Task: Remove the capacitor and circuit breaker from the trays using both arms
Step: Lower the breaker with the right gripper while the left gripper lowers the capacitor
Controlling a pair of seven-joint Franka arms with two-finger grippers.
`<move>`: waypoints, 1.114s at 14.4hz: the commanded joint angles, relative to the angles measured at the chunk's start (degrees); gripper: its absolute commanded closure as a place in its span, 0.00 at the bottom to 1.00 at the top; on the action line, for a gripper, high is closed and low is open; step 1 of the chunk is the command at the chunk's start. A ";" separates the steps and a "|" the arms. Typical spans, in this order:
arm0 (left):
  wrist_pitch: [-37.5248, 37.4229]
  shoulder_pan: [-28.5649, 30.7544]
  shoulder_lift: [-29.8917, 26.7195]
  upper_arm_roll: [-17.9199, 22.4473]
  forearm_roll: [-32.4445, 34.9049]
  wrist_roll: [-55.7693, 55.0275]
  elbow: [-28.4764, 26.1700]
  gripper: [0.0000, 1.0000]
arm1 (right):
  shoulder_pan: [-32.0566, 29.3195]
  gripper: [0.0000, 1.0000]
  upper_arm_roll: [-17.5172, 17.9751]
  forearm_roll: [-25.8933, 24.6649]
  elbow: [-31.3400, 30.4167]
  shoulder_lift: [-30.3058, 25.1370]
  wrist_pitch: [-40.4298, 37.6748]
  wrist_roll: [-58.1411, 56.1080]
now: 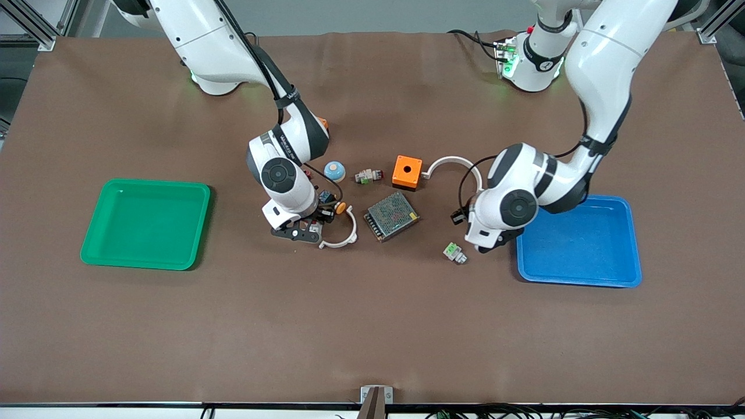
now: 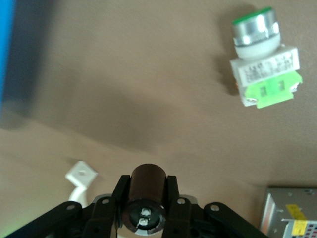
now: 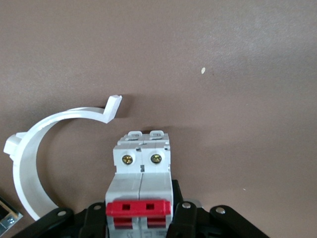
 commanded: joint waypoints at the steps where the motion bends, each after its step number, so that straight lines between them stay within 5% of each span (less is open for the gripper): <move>1: 2.94 -1.26 1.99 0.20 0.06 -2.50 -0.03 0.91 | 0.52 0.93 -0.61 0.44 0.74 0.37 -0.06 0.72; 4: 3.30 -1.71 2.69 0.38 0.06 -2.77 0.14 0.69 | 0.16 0.60 -0.61 0.44 0.74 0.46 -0.32 0.72; 5: 3.30 -1.71 2.69 0.38 0.06 -2.86 0.14 0.48 | -0.18 0.30 -0.61 0.44 0.74 0.46 -0.41 0.72; 6: 3.30 -1.79 2.61 0.38 0.06 -3.64 0.23 0.09 | -0.27 0.00 -0.70 0.44 0.83 0.37 -0.41 0.28; 7: 3.30 -1.71 2.35 0.38 0.06 -4.52 0.32 0.00 | -0.62 0.00 -0.79 0.44 1.79 0.20 -0.76 0.11; 12: 2.16 -0.57 -2.82 0.56 0.06 -4.62 0.93 0.00 | -6.86 0.00 -1.05 0.26 15.12 -1.82 -20.76 -5.76; 16: -6.43 1.19 -5.83 0.64 0.33 -4.00 7.77 0.00 | -15.37 0.00 -1.14 -0.09 20.08 -5.33 -31.34 -17.79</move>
